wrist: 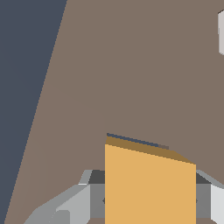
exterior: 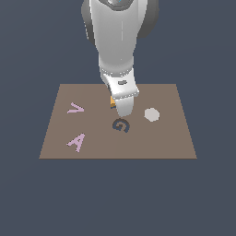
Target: Insert a designated object into the corresponding slot on a board.
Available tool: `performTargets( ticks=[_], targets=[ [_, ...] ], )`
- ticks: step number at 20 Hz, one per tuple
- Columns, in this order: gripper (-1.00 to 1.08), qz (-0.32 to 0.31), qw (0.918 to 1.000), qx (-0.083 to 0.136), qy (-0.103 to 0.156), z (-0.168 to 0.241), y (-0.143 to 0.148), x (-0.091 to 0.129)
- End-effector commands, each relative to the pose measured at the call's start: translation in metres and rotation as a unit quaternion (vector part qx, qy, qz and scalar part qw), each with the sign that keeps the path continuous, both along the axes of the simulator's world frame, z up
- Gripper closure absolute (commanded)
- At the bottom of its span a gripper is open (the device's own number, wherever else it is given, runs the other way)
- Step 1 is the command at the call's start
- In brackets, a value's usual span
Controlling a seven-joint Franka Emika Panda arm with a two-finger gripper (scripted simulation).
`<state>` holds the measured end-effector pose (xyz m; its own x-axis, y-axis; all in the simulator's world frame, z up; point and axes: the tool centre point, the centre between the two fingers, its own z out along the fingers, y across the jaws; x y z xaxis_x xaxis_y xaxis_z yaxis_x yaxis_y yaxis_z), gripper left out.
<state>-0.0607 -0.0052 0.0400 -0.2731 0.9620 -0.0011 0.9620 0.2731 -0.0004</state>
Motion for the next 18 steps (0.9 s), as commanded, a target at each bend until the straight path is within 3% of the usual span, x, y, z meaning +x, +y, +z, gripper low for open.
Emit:
performTargets(
  ticks=[1,8,9,18],
  targets=[
    [1.08,0.0,1.0,0.0,0.0,0.0,0.0,0.0],
    [1.08,0.002,1.0,0.0,0.0,-0.0098,-0.0004,0.0004],
    [-0.92,0.002,1.0,0.0,0.0,-0.0098,-0.0004,0.0004],
    [-0.92,0.002,1.0,0.0,0.0,-0.0098,-0.0004,0.0004]
  ],
)
